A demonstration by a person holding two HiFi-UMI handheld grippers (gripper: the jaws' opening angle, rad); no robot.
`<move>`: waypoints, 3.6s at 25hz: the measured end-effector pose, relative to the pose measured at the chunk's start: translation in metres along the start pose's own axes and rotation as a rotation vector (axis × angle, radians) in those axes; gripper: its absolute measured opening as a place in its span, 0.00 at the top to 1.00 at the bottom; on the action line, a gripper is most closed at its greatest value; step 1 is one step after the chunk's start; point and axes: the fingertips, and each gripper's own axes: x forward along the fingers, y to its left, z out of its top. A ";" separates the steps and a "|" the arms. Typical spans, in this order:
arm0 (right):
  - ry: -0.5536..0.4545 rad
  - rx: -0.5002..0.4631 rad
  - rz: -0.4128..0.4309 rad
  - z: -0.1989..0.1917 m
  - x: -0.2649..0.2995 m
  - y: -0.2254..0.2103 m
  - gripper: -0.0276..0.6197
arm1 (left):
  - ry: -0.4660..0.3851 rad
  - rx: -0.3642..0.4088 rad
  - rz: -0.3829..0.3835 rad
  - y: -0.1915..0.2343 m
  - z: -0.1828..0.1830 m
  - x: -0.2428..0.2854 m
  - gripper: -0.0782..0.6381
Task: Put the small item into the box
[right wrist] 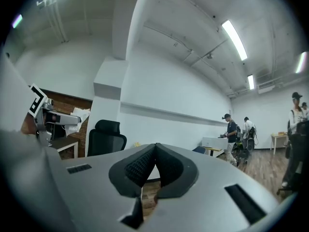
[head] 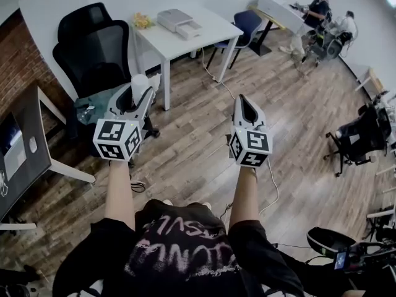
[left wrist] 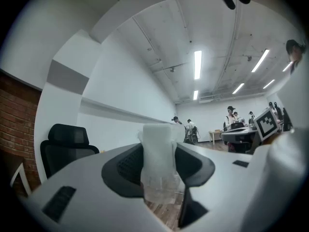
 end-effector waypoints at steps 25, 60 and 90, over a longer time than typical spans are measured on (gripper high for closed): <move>0.079 0.058 0.005 -0.034 0.024 -0.010 0.94 | 0.025 -0.038 -0.025 0.007 -0.025 0.033 0.64; 0.067 0.059 0.143 -0.062 0.323 -0.186 0.94 | 0.091 0.066 0.039 0.033 -0.034 0.366 0.64; 0.073 0.025 0.217 -0.057 0.722 -0.230 0.94 | 0.100 0.014 0.081 0.238 -0.056 0.691 0.64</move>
